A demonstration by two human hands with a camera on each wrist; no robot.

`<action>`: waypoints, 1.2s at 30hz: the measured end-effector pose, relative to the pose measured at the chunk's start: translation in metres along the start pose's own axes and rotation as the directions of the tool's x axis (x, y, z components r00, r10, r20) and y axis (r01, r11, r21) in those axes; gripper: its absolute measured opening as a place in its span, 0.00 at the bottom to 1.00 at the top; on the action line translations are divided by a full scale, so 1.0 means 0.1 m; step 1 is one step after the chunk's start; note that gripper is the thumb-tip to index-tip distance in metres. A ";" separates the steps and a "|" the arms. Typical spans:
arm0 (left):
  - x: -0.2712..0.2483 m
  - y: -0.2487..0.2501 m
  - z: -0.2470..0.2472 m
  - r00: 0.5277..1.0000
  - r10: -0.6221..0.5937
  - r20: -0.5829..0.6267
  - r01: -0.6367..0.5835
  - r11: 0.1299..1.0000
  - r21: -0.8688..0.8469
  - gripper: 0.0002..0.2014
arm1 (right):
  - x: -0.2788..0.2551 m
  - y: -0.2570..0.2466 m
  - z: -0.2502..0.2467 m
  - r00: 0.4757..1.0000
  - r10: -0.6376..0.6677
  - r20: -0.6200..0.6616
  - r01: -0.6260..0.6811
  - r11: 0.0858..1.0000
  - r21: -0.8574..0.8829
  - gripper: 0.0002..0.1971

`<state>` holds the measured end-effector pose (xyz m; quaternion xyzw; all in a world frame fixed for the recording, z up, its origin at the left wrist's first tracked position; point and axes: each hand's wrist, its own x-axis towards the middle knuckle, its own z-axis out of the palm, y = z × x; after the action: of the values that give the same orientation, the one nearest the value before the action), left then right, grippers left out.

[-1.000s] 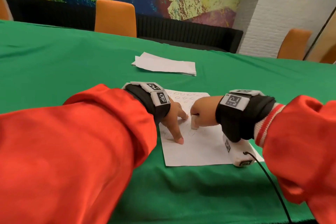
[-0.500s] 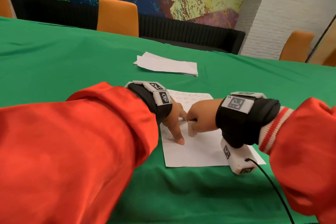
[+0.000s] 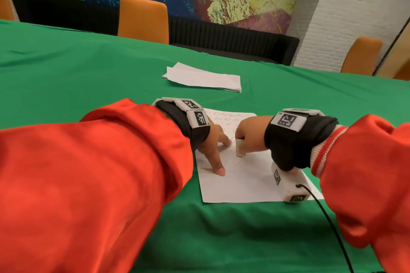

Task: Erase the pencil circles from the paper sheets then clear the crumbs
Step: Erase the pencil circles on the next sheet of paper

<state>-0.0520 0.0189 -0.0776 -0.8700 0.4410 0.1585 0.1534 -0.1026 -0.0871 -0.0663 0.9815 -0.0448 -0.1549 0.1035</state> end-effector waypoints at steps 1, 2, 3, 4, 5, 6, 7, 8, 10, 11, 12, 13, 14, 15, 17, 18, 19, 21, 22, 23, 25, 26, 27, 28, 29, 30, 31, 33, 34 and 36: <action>0.00 0.00 0.00 1.000 0.003 -0.002 -0.003 1.000 -0.006 0.42 | 0.00 -0.02 0.02 1.000 -0.022 0.003 0.022 1.000 0.011 0.10; 0.00 -0.01 0.00 1.000 0.008 -0.006 -0.008 1.000 -0.013 0.41 | -0.01 -0.04 0.03 0.999 -0.054 0.007 0.054 0.998 0.029 0.08; 0.01 -0.01 0.01 1.000 0.014 -0.009 -0.014 1.000 -0.021 0.40 | -0.03 -0.07 0.05 0.997 -0.081 0.017 0.080 0.996 0.046 0.07; 0.01 -0.02 0.01 1.000 0.018 -0.010 -0.019 1.000 -0.024 0.39 | -0.04 -0.09 0.05 0.995 -0.095 0.028 0.093 0.994 0.056 0.09; 0.01 -0.01 0.01 1.000 0.019 -0.010 -0.020 1.000 -0.022 0.40 | -0.05 -0.08 0.04 0.995 -0.090 0.035 0.087 0.994 0.066 0.10; 0.01 -0.01 0.00 1.000 0.016 -0.008 -0.016 1.000 -0.017 0.40 | -0.04 -0.05 0.03 0.997 -0.072 0.033 0.069 0.995 0.075 0.11; 0.01 -0.01 0.00 1.000 0.011 -0.004 -0.011 1.000 -0.010 0.41 | -0.02 -0.02 0.02 0.999 -0.046 0.026 0.043 0.996 0.082 0.09; 0.02 -0.01 0.00 1.000 0.005 -0.002 -0.005 1.000 -0.005 0.42 | 0.00 0.01 0.01 1.000 -0.020 0.015 0.018 0.996 0.088 0.08; 0.02 -0.01 0.00 1.000 0.002 0.000 -0.002 1.000 -0.005 0.43 | 0.01 0.03 0.01 1.000 -0.002 -0.001 0.002 0.996 0.086 0.08; 0.02 -0.01 0.00 1.000 0.002 0.001 -0.002 1.000 -0.008 0.42 | 0.01 0.01 0.02 1.000 -0.019 0.001 0.019 0.996 0.083 0.07; 0.02 -0.01 0.01 1.000 0.002 -0.001 -0.002 1.000 -0.012 0.42 | 0.00 -0.02 0.03 0.999 -0.046 0.006 0.045 0.996 0.079 0.07; 0.02 -0.01 0.01 1.000 0.004 -0.004 -0.004 1.000 -0.015 0.42 | 0.00 -0.05 0.04 0.997 -0.069 0.018 0.067 0.995 0.075 0.08; 0.02 -0.01 0.01 1.000 0.006 -0.008 -0.006 1.000 -0.015 0.41 | -0.02 -0.07 0.04 0.996 -0.081 0.031 0.079 0.994 0.071 0.10; 0.02 -0.01 0.01 1.000 0.005 -0.010 -0.005 1.000 -0.013 0.41 | -0.02 -0.07 0.03 0.996 -0.077 0.043 0.074 0.995 0.067 0.11; 0.03 -0.01 0.01 1.000 -0.001 -0.005 0.001 1.000 -0.008 0.42 | 0.00 -0.02 0.01 0.999 -0.033 0.037 0.031 0.998 0.052 0.10; 0.03 -0.01 0.01 1.000 -0.002 -0.003 0.002 1.000 -0.006 0.42 | 0.00 0.01 0.00 1.000 -0.004 0.023 0.003 0.999 0.047 0.11; 0.04 -0.02 0.01 1.000 -0.001 -0.002 0.001 1.000 -0.006 0.43 | 0.00 0.02 0.00 1.000 0.014 0.009 -0.014 0.999 0.043 0.12; 0.03 -0.01 0.01 1.000 0.000 -0.003 0.000 1.000 -0.006 0.42 | -0.01 0.00 0.02 1.000 -0.008 0.005 0.008 0.999 0.042 0.15; 0.03 -0.01 0.01 1.000 -0.001 -0.007 0.001 1.000 -0.004 0.42 | -0.02 -0.03 0.03 0.999 -0.035 0.018 0.035 0.999 0.041 0.15; 0.03 -0.01 0.01 1.000 0.000 -0.010 -0.001 1.000 -0.004 0.42 | -0.03 -0.07 0.04 0.998 -0.056 0.035 0.055 0.998 0.043 0.15; 0.03 -0.01 0.01 1.000 0.005 -0.013 -0.005 1.000 -0.011 0.41 | -0.05 -0.08 0.03 0.997 -0.061 0.051 0.059 0.997 0.045 0.14; 0.03 -0.01 0.02 1.000 0.005 -0.012 -0.005 1.000 -0.014 0.42 | -0.04 -0.06 0.02 0.998 -0.042 0.048 0.040 0.998 0.043 0.14; 0.04 -0.01 0.02 1.000 0.005 -0.010 -0.006 1.000 -0.012 0.42 | -0.03 -0.04 0.01 0.999 -0.018 0.037 0.017 0.999 0.041 0.14; 0.04 -0.01 0.02 1.000 0.006 -0.009 -0.006 1.000 -0.005 0.43 | -0.02 -0.02 0.01 1.000 0.001 0.024 -0.001 0.999 0.037 0.14; 0.04 -0.02 0.02 1.000 0.006 -0.008 -0.006 1.000 0.001 0.43 | -0.02 -0.02 0.01 1.000 0.005 0.017 -0.005 1.000 0.029 0.14; 0.04 -0.02 0.02 1.000 0.006 -0.005 -0.006 1.000 0.001 0.43 | -0.02 -0.04 0.01 1.000 -0.009 0.017 0.008 1.000 0.024 0.14; 0.04 -0.02 0.02 1.000 0.007 -0.004 -0.007 1.000 -0.003 0.42 | -0.02 -0.07 0.02 0.999 -0.036 0.024 0.036 0.999 0.024 0.14; 0.03 -0.02 0.02 1.000 0.009 -0.006 -0.009 1.000 -0.015 0.41 | -0.03 -0.14 0.03 0.996 -0.077 0.049 0.076 0.997 0.033 0.14; 0.03 -0.02 0.02 1.000 0.009 -0.007 -0.010 1.000 -0.019 0.41 | -0.03 -0.15 0.02 0.995 -0.075 0.059 0.072 0.996 0.043 0.13; 0.04 -0.02 0.02 1.000 0.006 -0.007 -0.006 1.000 -0.018 0.41 | -0.01 -0.12 0.00 0.998 -0.030 0.057 0.027 0.998 0.050 0.09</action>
<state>-0.0485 0.0178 -0.0804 -0.8705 0.4429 0.1599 0.1434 -0.1026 -0.0757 -0.0684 0.9794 -0.0375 -0.1836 0.0757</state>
